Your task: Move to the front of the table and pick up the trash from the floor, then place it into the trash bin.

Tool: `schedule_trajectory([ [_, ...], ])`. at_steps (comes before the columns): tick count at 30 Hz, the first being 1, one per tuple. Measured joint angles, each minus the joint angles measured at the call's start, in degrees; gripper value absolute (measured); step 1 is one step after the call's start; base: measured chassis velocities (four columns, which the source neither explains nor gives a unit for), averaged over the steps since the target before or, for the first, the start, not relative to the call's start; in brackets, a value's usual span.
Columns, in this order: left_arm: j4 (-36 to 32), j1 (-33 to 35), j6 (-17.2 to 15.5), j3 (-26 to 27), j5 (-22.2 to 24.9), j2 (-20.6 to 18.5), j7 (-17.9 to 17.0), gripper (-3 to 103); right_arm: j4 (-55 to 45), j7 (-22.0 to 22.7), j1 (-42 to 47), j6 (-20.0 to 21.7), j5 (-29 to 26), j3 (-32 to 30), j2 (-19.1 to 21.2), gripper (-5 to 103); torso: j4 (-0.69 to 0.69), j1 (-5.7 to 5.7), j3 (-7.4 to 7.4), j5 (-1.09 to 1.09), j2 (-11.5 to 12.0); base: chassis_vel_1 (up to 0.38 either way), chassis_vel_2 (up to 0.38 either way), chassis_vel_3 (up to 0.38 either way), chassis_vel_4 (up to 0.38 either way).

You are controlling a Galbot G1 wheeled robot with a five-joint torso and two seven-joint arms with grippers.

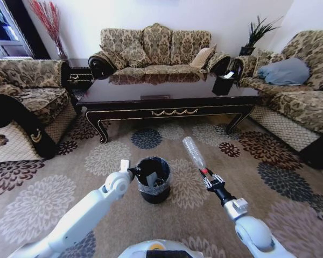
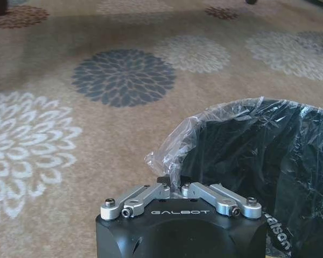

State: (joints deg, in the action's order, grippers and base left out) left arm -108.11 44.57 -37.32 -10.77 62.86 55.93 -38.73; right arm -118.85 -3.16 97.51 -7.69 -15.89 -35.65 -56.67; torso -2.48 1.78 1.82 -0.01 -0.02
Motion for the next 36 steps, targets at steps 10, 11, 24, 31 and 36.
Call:
schedule_trajectory([
  [10, 2.2, -4.9, -0.1, -6.9, 0.4, 3.2, -1.4, 3, -5.0, -0.6, 4.5, -0.1, 0.9, -1.7, -1.2, 29, -0.01, 0.0, 0.0, 0.0, 0.0, 0.0, 0.0, 0.0, 0.0],
  [11, 2.5, -5.7, -0.1, -7.8, 0.6, 3.7, -1.6, 3, -5.6, -0.7, 5.0, -0.2, 1.3, -1.7, -1.5, 29, -0.01, 0.0, 0.0, 0.0, 0.0, 0.0, 0.0, 0.0, 0.0],
  [24, 5.7, -8.1, -0.2, -11.5, 1.3, 8.8, -3.8, 3, -6.7, -1.7, 7.4, -1.3, 5.0, 0.0, -3.7, 29, 0.0, 0.0, 0.0, 0.0, 0.0, 0.0, 0.0, 0.0, 0.0],
  [31, 6.8, -9.9, -0.3, -13.9, 1.6, 11.2, -5.0, 3, -6.9, -2.0, 7.8, -1.3, 5.6, 1.1, -4.3, 29, -0.01, 0.0, 0.01, 0.0, 0.0, 0.0, 0.0, 0.0, 0.0],
  [36, 6.8, -10.2, -0.4, -14.8, 1.6, 11.5, -5.5, 3, -6.2, -2.1, 7.9, -1.7, 6.2, 1.6, -4.4, 29, -0.01, 0.0, 0.0, 0.0, 0.0, 0.0, 0.0, 0.0, 0.0],
])
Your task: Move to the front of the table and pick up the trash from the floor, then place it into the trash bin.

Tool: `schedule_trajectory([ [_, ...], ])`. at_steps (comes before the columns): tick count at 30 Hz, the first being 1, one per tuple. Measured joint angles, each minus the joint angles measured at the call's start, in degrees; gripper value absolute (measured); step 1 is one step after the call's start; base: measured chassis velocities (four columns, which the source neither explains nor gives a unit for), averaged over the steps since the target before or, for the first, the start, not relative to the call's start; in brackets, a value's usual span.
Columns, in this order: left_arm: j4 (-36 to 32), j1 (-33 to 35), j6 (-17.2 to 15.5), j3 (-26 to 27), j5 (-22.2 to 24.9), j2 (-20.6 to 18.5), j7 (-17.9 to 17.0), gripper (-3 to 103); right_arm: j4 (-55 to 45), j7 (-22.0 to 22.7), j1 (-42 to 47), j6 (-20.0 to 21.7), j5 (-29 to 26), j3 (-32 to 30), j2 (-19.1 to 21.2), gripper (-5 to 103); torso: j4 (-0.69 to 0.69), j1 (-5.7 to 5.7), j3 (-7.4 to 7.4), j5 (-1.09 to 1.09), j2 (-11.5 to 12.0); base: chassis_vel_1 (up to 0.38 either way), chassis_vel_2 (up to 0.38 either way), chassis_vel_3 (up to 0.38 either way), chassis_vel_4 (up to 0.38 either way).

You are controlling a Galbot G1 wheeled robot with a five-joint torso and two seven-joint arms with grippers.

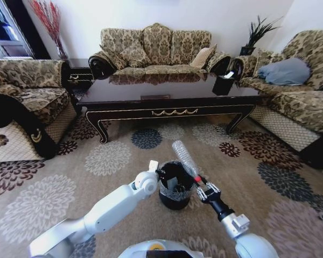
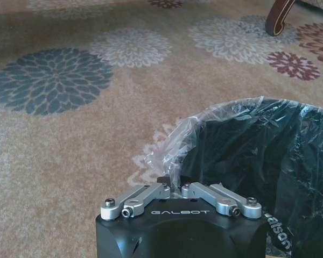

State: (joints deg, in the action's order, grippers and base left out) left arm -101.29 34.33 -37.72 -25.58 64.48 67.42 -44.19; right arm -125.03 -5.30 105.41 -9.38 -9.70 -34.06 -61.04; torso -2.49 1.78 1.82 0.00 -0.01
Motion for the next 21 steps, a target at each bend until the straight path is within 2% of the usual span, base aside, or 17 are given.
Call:
schedule_trajectory([
  [16, -2.9, 0.0, -0.3, -0.2, 1.6, -0.5, -1.1, 3, 1.0, 0.1, -0.7, -0.1, 0.7, 1.3, -0.4, 29, -0.01, 0.0, 0.0, 0.01, 0.0, 0.0, 0.0, 0.0, 0.0],
  [17, -2.6, 0.1, -0.3, -0.2, 1.4, -0.4, -1.1, 3, 1.0, 0.1, -0.6, -0.1, 0.8, 1.1, -0.4, 26, 0.0, 0.0, 0.0, 0.0, 0.0, 0.0, 0.0, 0.0, 0.0],
  [21, -1.9, 0.3, -0.3, -0.2, 1.0, -0.1, -1.1, 3, 0.7, -0.1, -0.4, -0.1, 0.8, 1.0, -0.4, 38, 0.0, 0.0, 0.0, 0.01, 0.0, 0.0, 0.0, 0.0, 0.0],
])
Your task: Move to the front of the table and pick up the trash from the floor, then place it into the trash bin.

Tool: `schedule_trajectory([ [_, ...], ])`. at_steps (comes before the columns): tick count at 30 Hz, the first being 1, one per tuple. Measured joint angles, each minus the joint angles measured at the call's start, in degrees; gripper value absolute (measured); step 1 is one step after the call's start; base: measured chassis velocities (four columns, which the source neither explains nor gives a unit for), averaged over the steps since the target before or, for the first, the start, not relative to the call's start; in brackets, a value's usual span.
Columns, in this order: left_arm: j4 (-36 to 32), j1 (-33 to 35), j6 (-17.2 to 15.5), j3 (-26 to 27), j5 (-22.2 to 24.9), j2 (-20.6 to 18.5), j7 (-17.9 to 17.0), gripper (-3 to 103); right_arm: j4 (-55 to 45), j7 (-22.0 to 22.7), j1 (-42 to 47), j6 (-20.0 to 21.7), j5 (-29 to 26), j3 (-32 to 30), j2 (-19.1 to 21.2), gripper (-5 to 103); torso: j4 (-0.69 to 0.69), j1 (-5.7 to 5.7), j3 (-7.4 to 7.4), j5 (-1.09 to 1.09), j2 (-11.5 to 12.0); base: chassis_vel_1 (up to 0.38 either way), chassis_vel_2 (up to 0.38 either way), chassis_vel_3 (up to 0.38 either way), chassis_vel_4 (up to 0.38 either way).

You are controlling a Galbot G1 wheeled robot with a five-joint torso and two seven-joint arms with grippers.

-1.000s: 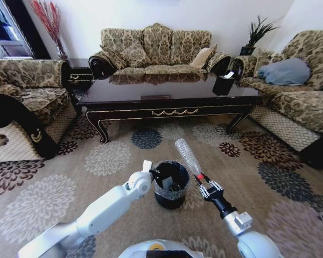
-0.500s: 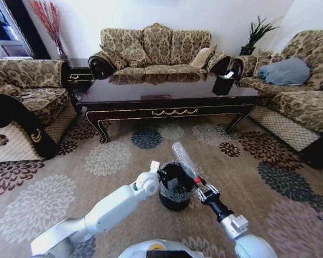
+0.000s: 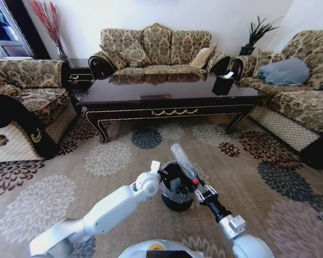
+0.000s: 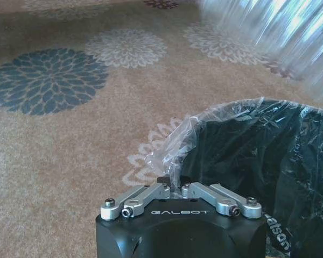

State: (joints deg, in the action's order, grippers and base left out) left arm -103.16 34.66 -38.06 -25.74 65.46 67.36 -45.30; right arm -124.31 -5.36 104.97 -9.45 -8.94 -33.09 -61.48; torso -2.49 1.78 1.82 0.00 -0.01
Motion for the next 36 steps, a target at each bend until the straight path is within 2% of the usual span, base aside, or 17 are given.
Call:
schedule_trajectory([
  [2, 0.2, 0.1, 0.0, 0.0, -0.1, 0.4, 0.1, 3, -0.1, 0.0, 0.0, 0.0, 0.0, 0.0, 0.1, 49, 0.0, 0.0, 0.0, 0.0, 0.0, 0.0, 0.0, 0.0, 0.0],
  [3, 0.2, 0.1, 0.0, 0.0, -0.1, 0.4, 0.1, 3, -0.1, 0.0, 0.0, 0.0, 0.0, 0.0, 0.1, 49, 0.0, 0.0, 0.0, 0.0, 0.0, 0.0, 0.0, 0.0, 0.0],
  [6, 0.4, 0.0, 0.0, 0.0, -0.1, 0.7, 0.1, 3, -0.1, -0.2, 0.0, 0.0, 0.0, -0.1, 0.3, 65, -0.01, 0.0, 0.0, 0.0, 0.0, 0.0, 0.0, 0.0, 0.0],
  [9, 0.5, -0.3, 0.0, -0.1, 0.1, 0.8, 0.1, 3, -0.1, -0.2, -0.2, 0.0, 0.0, -0.1, 0.3, 71, 0.0, 0.0, 0.0, 0.0, 0.0, 0.0, 0.0, 0.0, 0.0],
  [12, 0.7, -0.7, 0.0, -0.1, 0.2, 0.6, 0.1, 3, -0.1, -0.2, -0.1, 0.0, 0.0, -0.1, 0.3, 87, -0.01, 0.0, 0.0, 0.0, 0.0, 0.0, 0.0, 0.0, 0.0],
  [13, 0.7, -0.7, 0.0, -0.1, 0.2, 0.6, 0.1, 3, -0.1, -0.2, -0.1, 0.0, 0.0, -0.1, 0.3, 87, -0.01, 0.0, 0.0, 0.0, 0.0, 0.0, 0.0, 0.0, 0.0],
  [17, 0.6, -0.5, -0.1, 0.4, 0.2, 0.1, 0.2, 3, 0.0, -0.2, -0.1, 0.0, -0.1, -0.2, 0.3, 99, -0.01, 0.0, 0.0, 0.0, 0.0, 0.0, 0.0, 0.0, 0.0],
  [26, 0.1, -0.7, -0.2, 3.2, 0.5, -3.3, 0.3, 3, -0.1, -0.2, -0.7, 0.0, -0.8, -1.0, 0.3, 100, 0.01, 0.0, 0.0, 0.0, 0.0, 0.0, 0.0, 0.0, 0.0],
  [36, -1.4, 2.4, -0.4, 10.2, 0.9, -6.5, 1.8, 3, 0.2, -0.1, -0.5, 0.0, -2.1, -2.9, -0.8, 100, -0.01, 0.0, 0.0, 0.01, 0.0, 0.0, 0.0, 0.0, 0.0],
])
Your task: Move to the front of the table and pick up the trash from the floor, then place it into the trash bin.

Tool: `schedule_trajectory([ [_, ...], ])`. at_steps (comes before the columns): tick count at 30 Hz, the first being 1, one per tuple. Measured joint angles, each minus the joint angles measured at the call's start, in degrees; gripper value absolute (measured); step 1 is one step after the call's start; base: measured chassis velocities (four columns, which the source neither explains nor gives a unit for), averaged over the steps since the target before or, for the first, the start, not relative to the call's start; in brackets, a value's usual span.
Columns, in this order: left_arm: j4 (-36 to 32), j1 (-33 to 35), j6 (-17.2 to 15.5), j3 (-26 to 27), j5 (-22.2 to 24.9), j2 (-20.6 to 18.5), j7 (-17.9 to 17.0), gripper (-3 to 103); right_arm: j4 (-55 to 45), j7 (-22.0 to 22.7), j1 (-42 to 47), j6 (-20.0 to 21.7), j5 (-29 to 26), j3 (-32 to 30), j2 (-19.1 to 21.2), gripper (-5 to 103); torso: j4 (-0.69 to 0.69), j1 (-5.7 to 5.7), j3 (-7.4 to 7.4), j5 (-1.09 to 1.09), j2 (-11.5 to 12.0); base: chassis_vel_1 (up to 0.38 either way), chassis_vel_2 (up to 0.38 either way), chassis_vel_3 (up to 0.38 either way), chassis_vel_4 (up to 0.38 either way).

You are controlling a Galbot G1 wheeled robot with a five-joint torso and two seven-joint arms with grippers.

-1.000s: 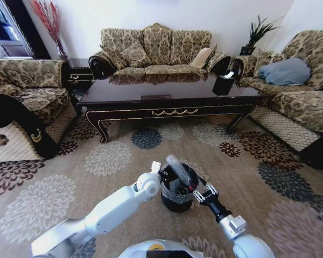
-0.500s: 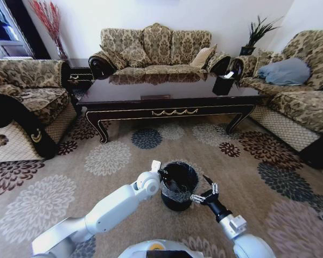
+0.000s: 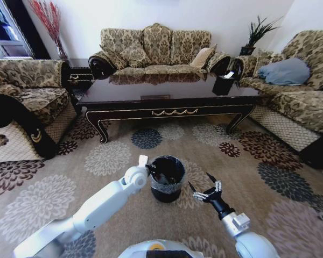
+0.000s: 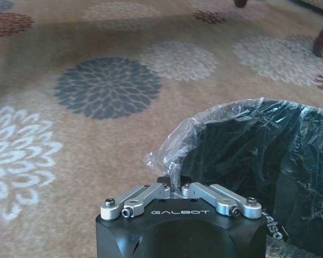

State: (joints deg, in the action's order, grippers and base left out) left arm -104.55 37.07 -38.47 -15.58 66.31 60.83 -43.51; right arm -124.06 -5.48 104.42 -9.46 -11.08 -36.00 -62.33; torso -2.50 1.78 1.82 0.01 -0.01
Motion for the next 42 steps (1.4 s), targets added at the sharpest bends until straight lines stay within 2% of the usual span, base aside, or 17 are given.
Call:
schedule_trajectory([
  [5, -0.9, 3.5, 0.0, 6.4, -0.9, -2.9, 2.3, 3, 0.8, 0.2, -0.4, 0.0, -1.9, -1.7, -0.6, 100, 0.01, 0.0, 0.0, 0.0, 0.0, 0.0, 0.0, 0.0, 0.0],
  [6, -0.9, 3.5, 0.0, 6.4, -0.9, -2.9, 2.3, 3, 0.8, 0.2, -0.4, 0.0, -1.9, -1.7, -0.6, 100, 0.01, 0.0, 0.0, 0.0, 0.0, 0.0, 0.0, 0.0, 0.0],
  [9, -1.2, 5.6, 0.4, 10.1, -1.5, -5.6, 4.1, 3, 1.1, 0.3, -0.5, 0.0, -3.1, -2.6, -1.0, 100, 0.01, 0.0, 0.0, 0.0, 0.0, 0.0, 0.0, 0.0, 0.0],
  [16, 1.3, 7.9, 1.1, 13.8, -2.2, -6.6, 6.1, 3, 1.8, 0.4, -0.4, 0.0, -2.4, -1.9, -3.1, 100, 0.0, 0.0, 0.0, 0.0, 0.0, 0.0, 0.0, 0.0, 0.0],
  [26, 5.1, 9.2, 1.8, 15.0, -3.8, -5.9, 6.9, 3, 2.0, 0.4, 0.4, -0.3, -1.4, -1.9, -3.7, 100, 0.0, 0.0, 0.0, -0.01, 0.0, 0.0, 0.0, 0.0, 0.0],
  [33, 7.2, 9.4, 2.8, 14.2, -7.0, -5.4, 5.4, 3, 2.4, 0.3, 0.3, -0.4, -1.1, -1.5, -4.1, 100, 0.01, 0.0, 0.0, -0.02, 0.0, 0.0, 0.0, 0.0, 0.0],
  [39, 6.4, 9.5, 3.1, 14.2, -6.8, -5.6, 5.2, 3, 2.4, 0.3, 0.3, -0.4, -1.0, -1.3, -4.3, 100, 0.0, 0.0, 0.0, -0.02, 0.0, 0.0, 0.0, 0.0, 0.0],
  [41, 6.1, 9.5, 3.4, 14.2, -6.7, -5.6, 4.8, 0, 2.4, 0.3, 0.4, -0.4, -1.0, -1.3, -4.1, 100, 0.0, 0.0, 0.0, -0.01, 0.0, 0.0, 0.0, 0.0, 0.0],
  [42, 5.7, 9.5, 3.6, 14.2, -6.5, -5.5, 4.3, 5, 2.4, 0.3, 0.4, -0.4, -1.0, -1.3, -4.0, 100, 0.0, 0.0, 0.0, 0.0, 0.0, 0.0, 0.0, 0.0, 0.0],
])
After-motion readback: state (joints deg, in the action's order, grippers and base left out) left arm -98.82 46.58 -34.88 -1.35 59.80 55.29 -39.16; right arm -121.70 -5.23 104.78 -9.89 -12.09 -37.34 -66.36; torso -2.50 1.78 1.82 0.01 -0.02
